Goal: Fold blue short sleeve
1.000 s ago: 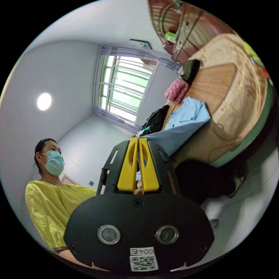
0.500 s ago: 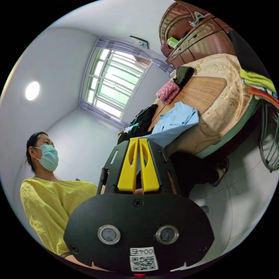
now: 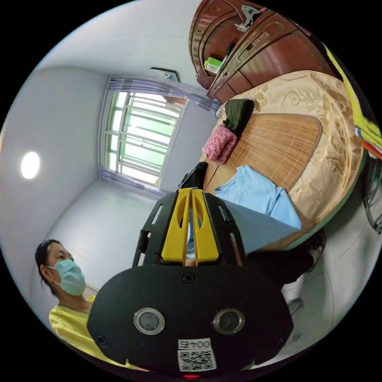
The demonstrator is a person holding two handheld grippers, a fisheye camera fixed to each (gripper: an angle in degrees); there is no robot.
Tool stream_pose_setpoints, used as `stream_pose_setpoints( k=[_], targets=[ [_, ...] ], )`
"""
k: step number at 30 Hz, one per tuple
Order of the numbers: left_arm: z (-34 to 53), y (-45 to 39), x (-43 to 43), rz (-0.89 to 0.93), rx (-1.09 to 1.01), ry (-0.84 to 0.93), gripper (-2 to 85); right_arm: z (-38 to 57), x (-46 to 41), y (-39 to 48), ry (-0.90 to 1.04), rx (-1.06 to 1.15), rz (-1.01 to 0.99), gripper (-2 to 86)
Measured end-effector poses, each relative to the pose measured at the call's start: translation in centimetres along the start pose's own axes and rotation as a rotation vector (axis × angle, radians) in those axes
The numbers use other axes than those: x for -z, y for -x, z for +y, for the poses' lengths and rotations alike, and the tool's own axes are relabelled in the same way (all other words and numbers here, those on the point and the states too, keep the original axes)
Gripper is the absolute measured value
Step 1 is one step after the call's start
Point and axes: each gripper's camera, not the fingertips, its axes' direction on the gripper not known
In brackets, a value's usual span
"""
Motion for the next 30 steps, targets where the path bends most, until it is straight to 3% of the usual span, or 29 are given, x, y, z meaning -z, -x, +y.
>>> stream_pose_setpoints(
  k=[12, 14, 18, 21, 24, 26, 30],
  targets=[
    [-20.0, 2.9, -14.5, -0.19, 0.097, 0.203, 1.4, -17.3, -21.3, -8.9, 0.12, -0.187, 0.258, -0.2],
    [-21.3, 4.2, -15.9, -0.171, 0.132, 0.191, 1.5, -18.7, -24.1, -11.5, 0.102, -0.271, 0.283, 0.9],
    [-22.3, 5.9, -15.5, -0.11, 0.222, -0.006, 1.4, -20.1, -26.5, -12.7, 0.002, -0.313, 0.231, 7.3],
    [-22.3, 4.5, -13.6, -0.14, 0.203, -0.163, 1.3, -21.6, -28.1, -10.8, -0.046, -0.257, 0.236, 11.1],
    [-21.4, 0.9, -11.5, -0.259, 0.091, -0.266, 1.4, -23.1, -29.8, -5.5, -0.023, -0.086, 0.459, 13.0],
    [-20.2, -2.4, -10.9, -0.381, -0.038, -0.274, 1.5, -22.5, -33.4, 0.1, 0.15, 0.135, 0.68, 12.8],
    [-12.8, -9.2, -12.6, -0.647, -0.367, -0.167, 2.0, -16.0, -39.8, 6.1, 0.471, 0.398, 0.893, 12.4]
  ],
)
